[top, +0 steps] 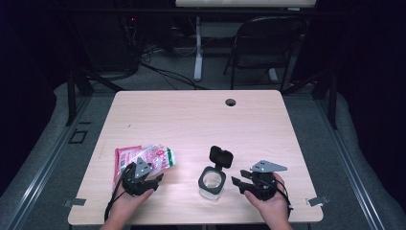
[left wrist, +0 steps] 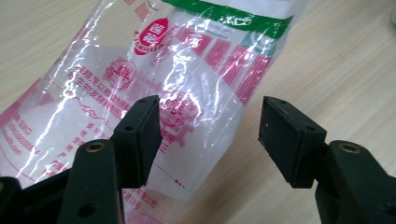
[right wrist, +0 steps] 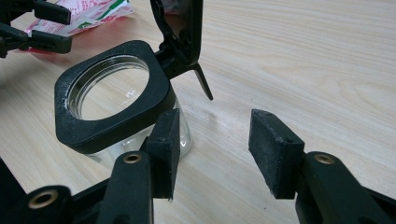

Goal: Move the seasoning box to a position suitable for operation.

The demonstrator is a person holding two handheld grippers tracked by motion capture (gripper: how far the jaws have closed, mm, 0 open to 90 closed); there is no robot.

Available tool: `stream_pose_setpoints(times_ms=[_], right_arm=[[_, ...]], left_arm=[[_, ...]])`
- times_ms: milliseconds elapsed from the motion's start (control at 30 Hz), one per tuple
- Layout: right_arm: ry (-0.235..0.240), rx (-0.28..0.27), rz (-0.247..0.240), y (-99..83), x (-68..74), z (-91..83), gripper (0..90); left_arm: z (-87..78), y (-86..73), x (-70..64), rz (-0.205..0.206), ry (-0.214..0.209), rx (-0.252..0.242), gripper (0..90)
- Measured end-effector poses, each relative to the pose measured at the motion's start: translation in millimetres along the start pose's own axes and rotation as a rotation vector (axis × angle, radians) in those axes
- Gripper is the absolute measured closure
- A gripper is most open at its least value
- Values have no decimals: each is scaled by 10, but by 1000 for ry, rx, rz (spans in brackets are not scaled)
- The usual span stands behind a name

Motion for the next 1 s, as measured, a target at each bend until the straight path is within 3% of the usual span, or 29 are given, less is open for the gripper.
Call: stream_pose_setpoints(times_ms=[233,500,600,767,1000], right_arm=[[-4,5,-1,-7,-2,3,535],[-3,4,-1,-8,-3,4,534],[-5,-1,-3,-4,-4,4,531],[3,-3,-46,-4,2,27,489],[-2,27,-43,-47,-4,55,490]], left_arm=[[71,-56,47,28,59,9,387],[76,-67,108,0,76,-5,429],[77,-76,127,-35,60,-11,440],[75,-75,144,-42,61,-16,451],[76,-74,154,-48,59,-19,472]])
Point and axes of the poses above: each handheld gripper's, and its own axes: z roughly forward along the jaws, y roughly out of its top, x roughly to its left, the point moved 10 cm from there along z, roughly forward along the jaws, and after that the axes turned 4 degrees about -x, right-handed, at the moved point
